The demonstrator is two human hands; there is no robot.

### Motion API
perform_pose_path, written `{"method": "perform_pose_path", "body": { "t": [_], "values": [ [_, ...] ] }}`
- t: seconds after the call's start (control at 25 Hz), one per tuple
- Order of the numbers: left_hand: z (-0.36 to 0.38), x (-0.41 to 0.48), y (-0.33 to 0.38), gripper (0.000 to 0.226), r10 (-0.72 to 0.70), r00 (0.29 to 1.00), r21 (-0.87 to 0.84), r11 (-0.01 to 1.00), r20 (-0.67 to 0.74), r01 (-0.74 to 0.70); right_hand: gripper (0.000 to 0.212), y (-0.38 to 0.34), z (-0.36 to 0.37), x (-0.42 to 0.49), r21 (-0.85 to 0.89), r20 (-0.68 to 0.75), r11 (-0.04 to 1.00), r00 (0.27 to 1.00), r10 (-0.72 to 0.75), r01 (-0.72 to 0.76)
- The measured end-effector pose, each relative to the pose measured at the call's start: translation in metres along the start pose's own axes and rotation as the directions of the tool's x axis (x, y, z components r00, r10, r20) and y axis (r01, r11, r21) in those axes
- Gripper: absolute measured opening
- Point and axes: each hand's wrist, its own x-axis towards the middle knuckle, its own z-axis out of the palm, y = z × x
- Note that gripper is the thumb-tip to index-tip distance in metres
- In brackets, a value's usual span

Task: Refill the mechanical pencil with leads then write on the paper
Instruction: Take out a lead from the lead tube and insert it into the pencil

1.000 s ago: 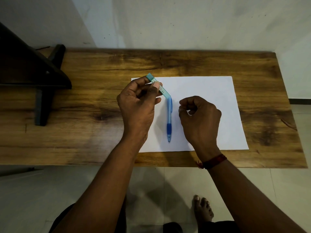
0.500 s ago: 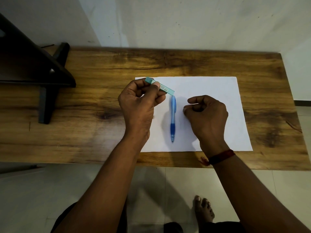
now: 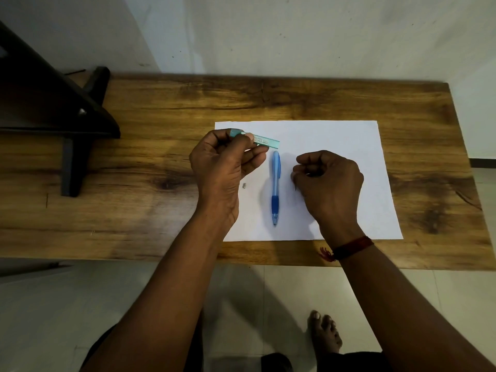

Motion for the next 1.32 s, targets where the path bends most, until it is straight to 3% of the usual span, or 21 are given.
{"method": "perform_pose_path", "body": {
  "t": [0.36, 0.48, 0.76, 0.96, 1.24, 1.32],
  "values": [
    [-0.001, 0.000, -0.001, 0.008, -0.081, 0.991, -0.013, 0.997, 0.110, 0.083, 0.013, 0.014, -0.025, 0.009, 0.110, -0.140, 0.993, 0.990, -0.031, 0.047],
    [0.002, -0.003, -0.003, 0.012, -0.097, 0.980, 0.016, 0.995, 0.172, 0.096, 0.011, 0.028, -0.046, 0.017, 0.020, -0.188, 0.998, 0.980, -0.056, 0.061],
    [0.004, -0.010, -0.006, 0.020, -0.080, 0.966, 0.130, 0.990, 0.247, 0.049, 0.018, 0.057, -0.067, 0.023, -0.236, -0.050, 0.963, 0.988, -0.148, 0.132],
    [0.005, -0.011, -0.010, 0.031, -0.042, 0.966, 0.253, 0.967, 0.256, -0.025, 0.021, 0.052, -0.058, 0.021, -0.282, -0.007, 0.912, 0.950, -0.313, 0.298],
    [0.004, -0.010, -0.009, 0.030, -0.064, 0.951, 0.249, 0.968, 0.303, -0.014, 0.016, 0.050, -0.052, 0.021, -0.405, 0.033, 0.845, 0.929, -0.368, 0.350],
    [0.003, -0.010, -0.008, 0.029, -0.051, 0.945, 0.262, 0.964, 0.322, -0.037, 0.015, 0.043, -0.049, 0.019, -0.303, -0.019, 0.891, 0.933, -0.360, 0.337]
  ]
}}
